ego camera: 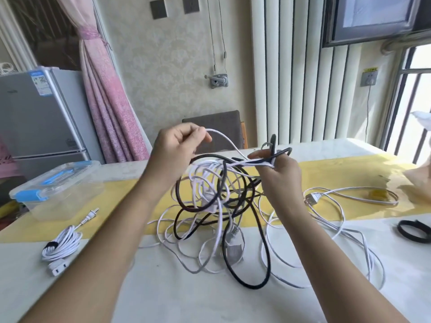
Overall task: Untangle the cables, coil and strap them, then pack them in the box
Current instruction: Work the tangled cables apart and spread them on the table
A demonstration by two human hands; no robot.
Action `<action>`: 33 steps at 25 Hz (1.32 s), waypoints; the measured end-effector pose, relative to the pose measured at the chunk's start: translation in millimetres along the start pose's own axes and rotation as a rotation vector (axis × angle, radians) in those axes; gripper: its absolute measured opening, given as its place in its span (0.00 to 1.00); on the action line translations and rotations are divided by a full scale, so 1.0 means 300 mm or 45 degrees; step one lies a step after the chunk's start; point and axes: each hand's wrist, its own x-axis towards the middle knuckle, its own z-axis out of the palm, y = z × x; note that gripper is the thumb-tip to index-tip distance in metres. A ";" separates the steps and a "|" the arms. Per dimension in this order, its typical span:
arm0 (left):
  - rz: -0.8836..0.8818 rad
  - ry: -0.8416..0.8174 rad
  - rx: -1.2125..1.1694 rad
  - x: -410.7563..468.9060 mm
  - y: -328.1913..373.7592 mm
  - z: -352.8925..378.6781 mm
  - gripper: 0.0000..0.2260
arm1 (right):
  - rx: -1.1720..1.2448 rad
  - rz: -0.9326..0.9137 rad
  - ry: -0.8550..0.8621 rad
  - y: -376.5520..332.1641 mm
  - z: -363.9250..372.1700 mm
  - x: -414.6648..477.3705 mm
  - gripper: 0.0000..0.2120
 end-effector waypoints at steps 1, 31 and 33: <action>0.040 -0.190 0.330 0.028 0.021 -0.037 0.12 | -0.133 -0.074 -0.043 -0.001 0.004 -0.003 0.12; -0.578 -0.805 -0.390 -0.024 -0.007 -0.105 0.12 | -0.042 0.084 -1.293 0.018 -0.085 0.028 0.10; -0.497 -0.781 -0.091 -0.030 0.042 -0.097 0.15 | -0.105 0.060 -1.219 0.002 -0.075 0.020 0.12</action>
